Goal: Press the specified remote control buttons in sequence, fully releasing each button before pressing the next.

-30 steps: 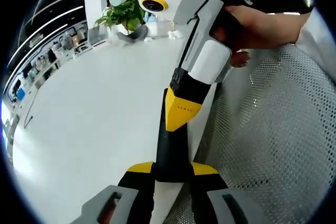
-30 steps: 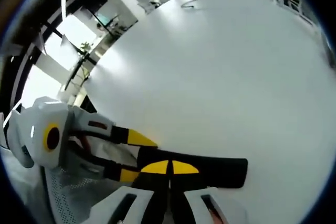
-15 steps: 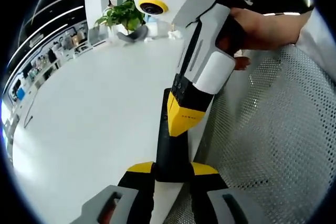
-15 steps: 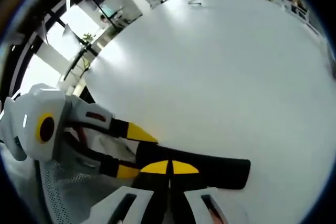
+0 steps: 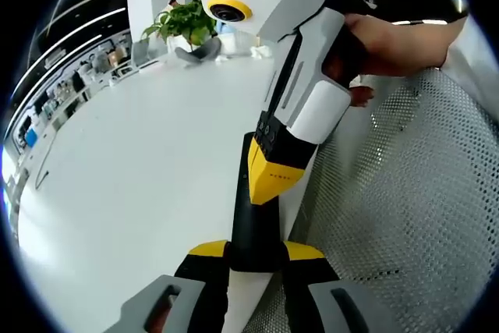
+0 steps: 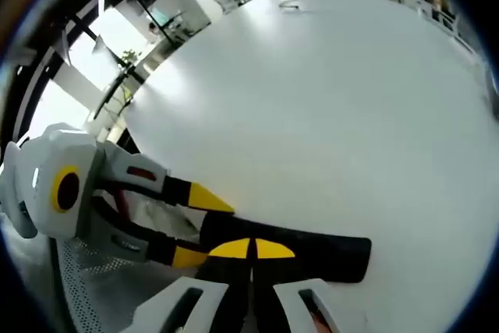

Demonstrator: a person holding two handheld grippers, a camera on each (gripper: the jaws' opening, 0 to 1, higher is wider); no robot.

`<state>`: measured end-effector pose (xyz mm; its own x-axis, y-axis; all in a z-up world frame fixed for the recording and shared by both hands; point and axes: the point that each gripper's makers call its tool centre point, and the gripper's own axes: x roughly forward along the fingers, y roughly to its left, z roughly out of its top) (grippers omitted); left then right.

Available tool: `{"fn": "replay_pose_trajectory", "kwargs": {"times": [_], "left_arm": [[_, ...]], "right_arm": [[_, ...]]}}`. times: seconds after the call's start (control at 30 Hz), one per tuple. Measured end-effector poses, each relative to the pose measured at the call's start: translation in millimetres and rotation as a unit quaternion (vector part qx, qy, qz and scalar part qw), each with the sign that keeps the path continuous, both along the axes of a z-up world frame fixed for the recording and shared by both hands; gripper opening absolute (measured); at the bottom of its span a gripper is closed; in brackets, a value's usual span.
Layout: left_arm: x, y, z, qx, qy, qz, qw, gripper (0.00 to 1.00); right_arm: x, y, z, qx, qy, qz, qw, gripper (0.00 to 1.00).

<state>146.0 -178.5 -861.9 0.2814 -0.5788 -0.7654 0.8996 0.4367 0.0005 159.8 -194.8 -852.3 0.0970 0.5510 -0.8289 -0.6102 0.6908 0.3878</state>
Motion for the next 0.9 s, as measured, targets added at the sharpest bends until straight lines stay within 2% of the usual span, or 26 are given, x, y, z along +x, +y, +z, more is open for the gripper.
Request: {"fn": "replay_pose_trajectory", "kwargs": {"times": [0.3,0.37,0.53,0.63,0.7,0.77,0.83,0.87,0.9], "left_arm": [[0.4,1,-0.1,0.001,0.002,0.002,1.0000,0.25],[2.5,-2,0.1,-0.007,0.002,0.013,0.9999,0.25],[2.9,-3,-0.4,-0.003,0.003,0.012,0.9999,0.25],[2.8,-3,-0.2,-0.004,0.002,0.011,0.9999,0.25],[2.9,-3,-0.4,-0.004,0.002,0.011,0.9999,0.25],[2.7,-3,-0.2,-0.004,0.002,0.011,0.9999,0.25],[3.2,-3,-0.1,-0.004,0.003,0.010,0.9999,0.25],[3.1,-3,-0.1,-0.004,0.003,0.009,0.9999,0.25],[3.2,-3,-0.1,-0.005,0.003,0.008,1.0000,0.25]], "right_arm": [[1,0,0.0,0.009,0.009,-0.010,0.9999,0.00],[0,0,0.2,0.007,0.011,-0.009,0.9999,0.00],[0,-1,1.6,0.001,0.011,-0.005,0.9999,0.00],[4,0,11.8,0.025,0.002,-0.020,0.9995,0.00],[9,0,23.5,0.050,-0.012,-0.038,0.9979,0.00],[20,-7,35.5,0.060,-0.049,-0.057,0.9954,0.00],[33,-14,54.6,0.074,-0.105,-0.072,0.9891,0.00],[41,-17,68.6,0.087,-0.141,-0.087,0.9824,0.00],[44,-19,77.0,0.093,-0.157,-0.096,0.9785,0.00]]}}
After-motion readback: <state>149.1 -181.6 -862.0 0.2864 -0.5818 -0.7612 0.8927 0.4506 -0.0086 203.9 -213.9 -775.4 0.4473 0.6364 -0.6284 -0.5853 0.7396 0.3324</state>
